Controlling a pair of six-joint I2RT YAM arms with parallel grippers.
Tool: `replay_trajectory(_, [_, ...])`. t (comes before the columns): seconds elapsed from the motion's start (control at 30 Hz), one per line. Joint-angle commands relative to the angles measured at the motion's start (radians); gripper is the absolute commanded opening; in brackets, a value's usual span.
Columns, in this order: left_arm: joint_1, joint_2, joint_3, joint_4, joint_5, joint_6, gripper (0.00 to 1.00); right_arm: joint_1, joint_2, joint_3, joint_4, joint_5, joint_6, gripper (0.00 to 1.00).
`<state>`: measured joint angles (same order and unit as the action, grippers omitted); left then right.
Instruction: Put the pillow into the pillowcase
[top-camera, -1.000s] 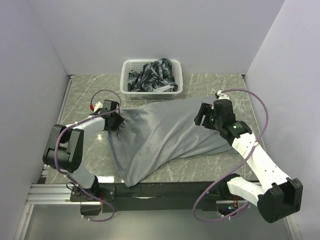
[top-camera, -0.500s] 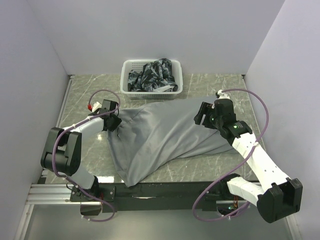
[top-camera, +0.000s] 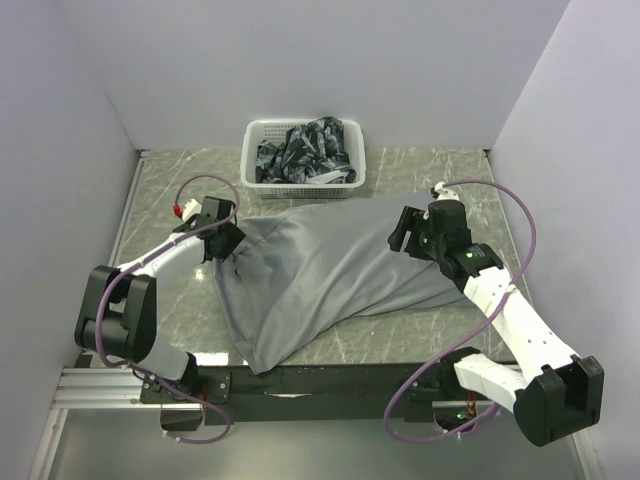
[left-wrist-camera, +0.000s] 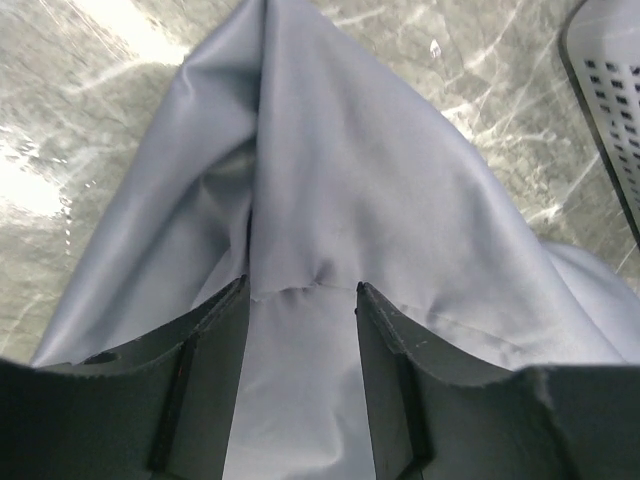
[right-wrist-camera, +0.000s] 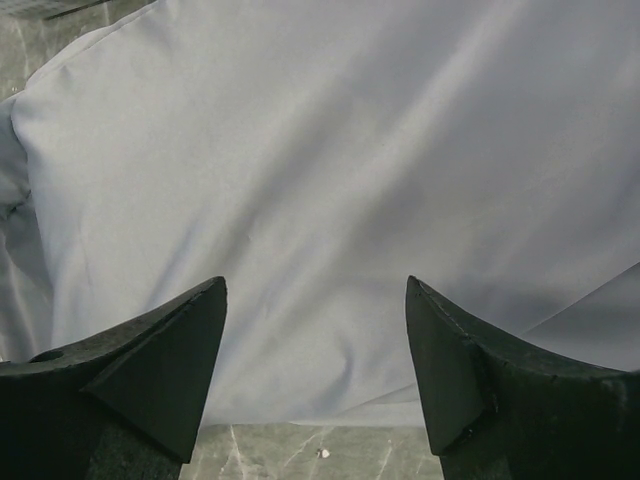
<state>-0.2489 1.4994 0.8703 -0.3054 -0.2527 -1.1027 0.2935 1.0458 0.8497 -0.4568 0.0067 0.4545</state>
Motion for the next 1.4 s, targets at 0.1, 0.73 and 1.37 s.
replay_trajectory(0.1, [-0.038, 0.039, 0.030, -0.006, -0.030, -0.029, 0.53, -0.008, -0.017, -0.001, 0.035, -0.004, -0.004, 0.79])
replay_trajectory(0.73, [-0.026, 0.047, 0.127, -0.044, -0.085, 0.026, 0.01, -0.016, 0.031, -0.017, 0.052, -0.020, 0.012, 0.79])
replay_trajectory(1.37, [0.325, -0.157, 0.337, -0.150, 0.020, 0.148, 0.01, -0.113, -0.028, -0.040, 0.014, 0.050, 0.150, 0.97])
